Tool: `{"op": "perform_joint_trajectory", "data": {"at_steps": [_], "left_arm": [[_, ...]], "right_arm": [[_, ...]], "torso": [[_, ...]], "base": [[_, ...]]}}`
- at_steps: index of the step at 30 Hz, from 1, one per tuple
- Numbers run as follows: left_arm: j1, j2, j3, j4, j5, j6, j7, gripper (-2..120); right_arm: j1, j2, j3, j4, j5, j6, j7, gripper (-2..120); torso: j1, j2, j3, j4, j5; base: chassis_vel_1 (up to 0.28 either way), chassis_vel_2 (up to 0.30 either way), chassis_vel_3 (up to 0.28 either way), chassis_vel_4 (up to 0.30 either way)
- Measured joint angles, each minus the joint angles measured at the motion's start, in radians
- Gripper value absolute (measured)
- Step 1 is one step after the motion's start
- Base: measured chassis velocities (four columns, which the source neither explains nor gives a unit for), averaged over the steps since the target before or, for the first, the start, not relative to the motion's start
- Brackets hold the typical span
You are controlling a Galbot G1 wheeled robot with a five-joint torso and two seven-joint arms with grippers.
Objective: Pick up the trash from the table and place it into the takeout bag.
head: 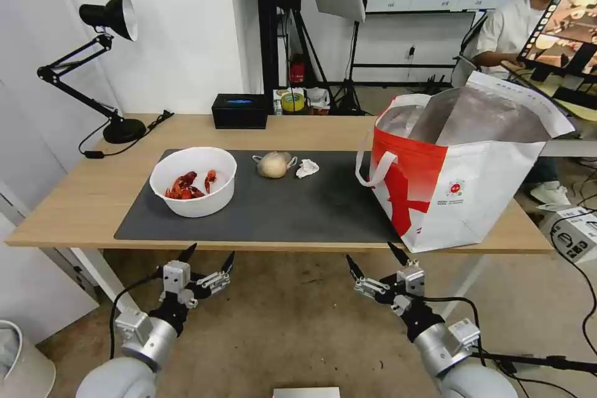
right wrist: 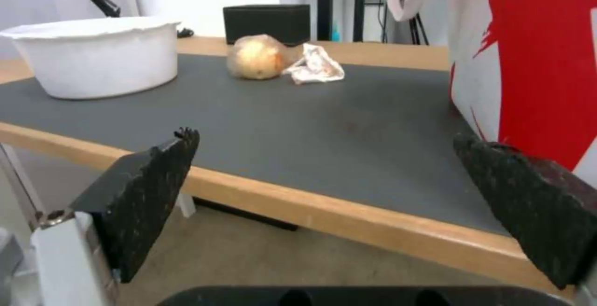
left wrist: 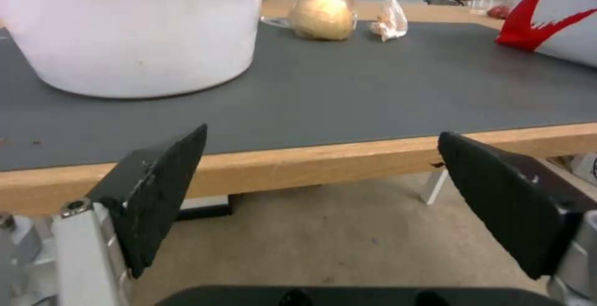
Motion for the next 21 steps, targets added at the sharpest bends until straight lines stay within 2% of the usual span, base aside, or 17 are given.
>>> {"op": "perform_joint_trajectory", "data": {"at_steps": [21], "left_arm": [[0.02,-0.005,-0.005,-0.01,0.002,0.001,0.002,100]], "right_arm": [[-0.002,0.001,-0.01,0.022,0.005,-0.054,0.022,100]], "torso": [[0.0,0.0,0.0,0.0,0.0001]], "base": [[0.0,0.0,0.0,0.0]]}}
